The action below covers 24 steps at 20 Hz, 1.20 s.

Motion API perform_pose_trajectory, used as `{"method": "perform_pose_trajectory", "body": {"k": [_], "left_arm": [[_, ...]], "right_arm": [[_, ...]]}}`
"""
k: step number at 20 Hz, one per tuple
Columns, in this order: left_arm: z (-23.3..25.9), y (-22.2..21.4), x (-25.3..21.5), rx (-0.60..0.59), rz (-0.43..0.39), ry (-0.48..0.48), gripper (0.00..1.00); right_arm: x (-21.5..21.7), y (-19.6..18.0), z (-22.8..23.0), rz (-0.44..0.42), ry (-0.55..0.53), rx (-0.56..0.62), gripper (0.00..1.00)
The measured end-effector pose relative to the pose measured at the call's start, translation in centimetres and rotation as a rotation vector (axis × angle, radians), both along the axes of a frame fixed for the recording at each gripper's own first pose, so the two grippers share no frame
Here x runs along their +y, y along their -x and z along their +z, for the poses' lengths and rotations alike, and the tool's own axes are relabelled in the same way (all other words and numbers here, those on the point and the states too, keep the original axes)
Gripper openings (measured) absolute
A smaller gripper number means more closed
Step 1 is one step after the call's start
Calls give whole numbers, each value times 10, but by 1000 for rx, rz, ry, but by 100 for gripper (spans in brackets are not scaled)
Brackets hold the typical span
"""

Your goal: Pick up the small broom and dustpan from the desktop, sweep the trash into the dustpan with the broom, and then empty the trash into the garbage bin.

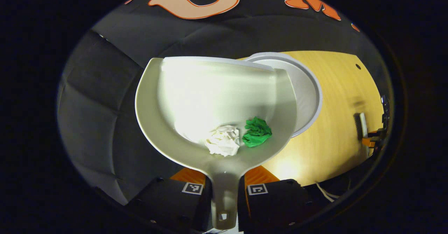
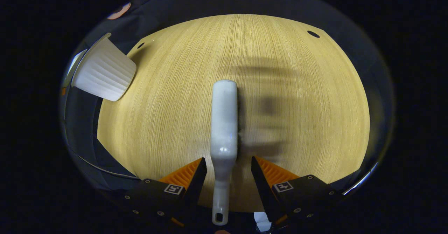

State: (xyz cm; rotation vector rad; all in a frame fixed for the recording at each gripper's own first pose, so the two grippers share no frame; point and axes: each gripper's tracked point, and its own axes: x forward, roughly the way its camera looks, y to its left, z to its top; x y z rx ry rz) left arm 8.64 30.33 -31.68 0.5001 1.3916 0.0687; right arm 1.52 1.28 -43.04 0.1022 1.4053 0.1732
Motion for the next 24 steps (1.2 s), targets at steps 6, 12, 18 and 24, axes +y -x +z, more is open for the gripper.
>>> {"method": "perform_pose_trajectory", "body": {"k": [6,12,18,24], "left_arm": [[21,-13,21,89,-266,-316,31],[51,-38,48,98,-508,-631,31],[47,-31,57,52,-566,-704,31],[-13,-7,40,-98,-224,-332,31]], "right_arm": [[1,1,2,-2,-4,0,79],[3,1,4,-10,-15,-6,79],[1,0,4,-27,-25,-8,79],[4,-1,7,-38,-37,-22,80]]}}
